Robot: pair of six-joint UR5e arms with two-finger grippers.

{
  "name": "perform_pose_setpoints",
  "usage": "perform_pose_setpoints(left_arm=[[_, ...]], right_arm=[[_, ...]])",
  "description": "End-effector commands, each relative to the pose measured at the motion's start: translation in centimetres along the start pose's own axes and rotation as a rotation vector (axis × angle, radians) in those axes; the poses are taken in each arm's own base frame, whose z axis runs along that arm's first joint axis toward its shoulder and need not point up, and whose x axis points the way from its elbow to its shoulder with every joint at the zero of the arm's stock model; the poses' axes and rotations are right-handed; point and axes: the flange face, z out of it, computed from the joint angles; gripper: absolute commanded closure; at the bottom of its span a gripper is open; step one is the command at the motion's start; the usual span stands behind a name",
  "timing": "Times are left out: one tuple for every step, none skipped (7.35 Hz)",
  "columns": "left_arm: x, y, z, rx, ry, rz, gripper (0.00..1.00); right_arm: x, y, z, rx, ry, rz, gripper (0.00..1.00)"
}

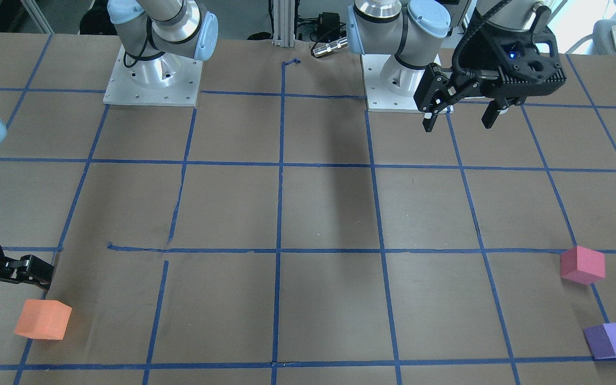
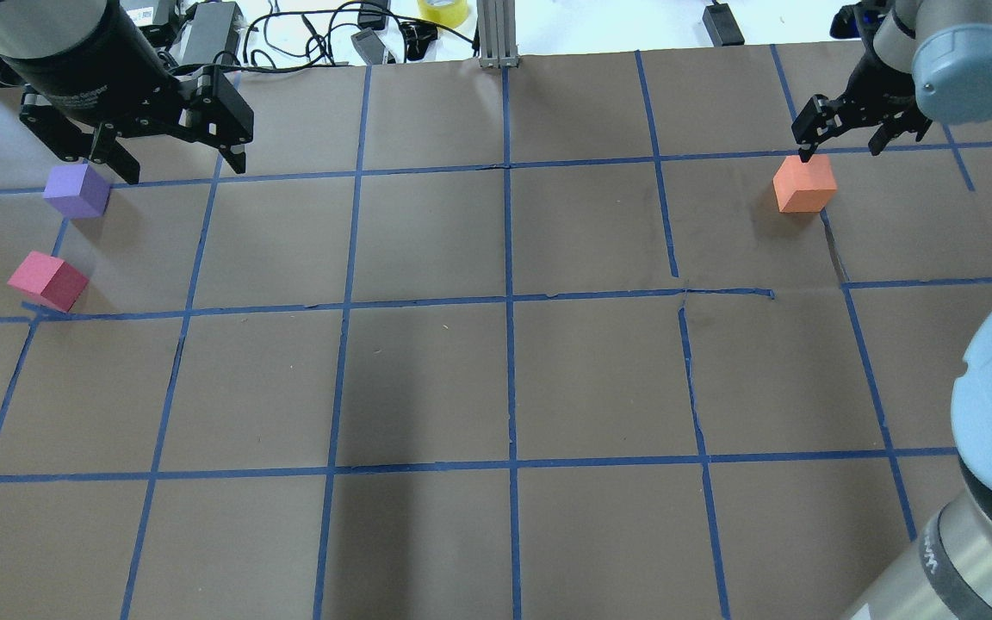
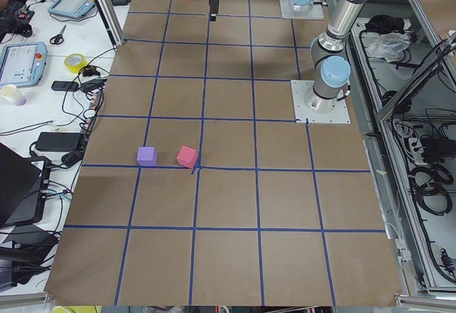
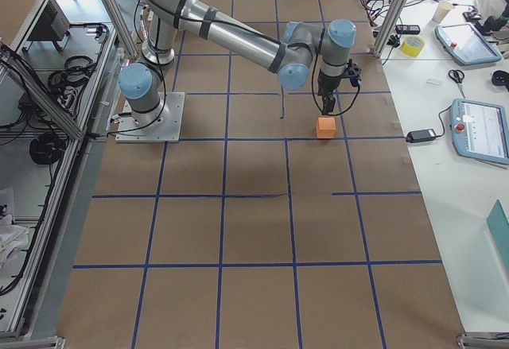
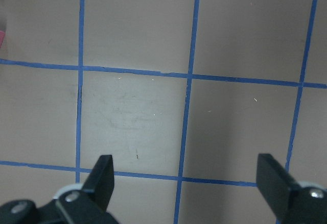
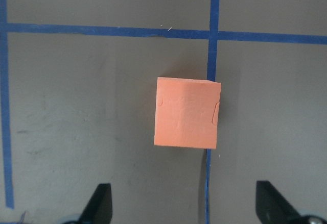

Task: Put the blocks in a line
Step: 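Close the right gripper on the orange cube and lift it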

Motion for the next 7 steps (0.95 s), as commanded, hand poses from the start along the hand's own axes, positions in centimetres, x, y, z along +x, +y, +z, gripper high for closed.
perform_pose_setpoints(left_arm=[[0.0,0.3,-0.2,0.002,0.0,0.001,0.0],[0.0,0.3,-0.3,0.005,0.0,0.001,0.0],[0.0,0.4,-0.3,0.005,0.002,0.002,0.0],[0.0,0.2,-0.2,0.004,0.0,0.001,0.0],[-0.3,0.2,-0.3,0.007,0.0,-0.001,0.0],[-0.3,0.2,-0.3,0.007,0.0,-0.001,0.0],[-0.3,0.2,-0.2,0.005,0.0,-0.001,0.0]], right_arm=[[-0.1,-0.8,4.8,0.014,-0.031,-0.009,0.01],[0.2,-1.1,7.9,0.017,-0.03,-0.015,0.06],[0.6,-1.3,10.0,0.006,-0.021,-0.008,0.05],[0.8,-1.3,10.6,-0.009,-0.021,-0.009,0.05],[0.8,-1.2,10.7,-0.012,-0.021,-0.006,0.07],[0.9,-1.7,10.0,0.005,-0.021,-0.001,0.45],[0.9,-1.8,9.9,0.007,-0.02,-0.001,0.7]])
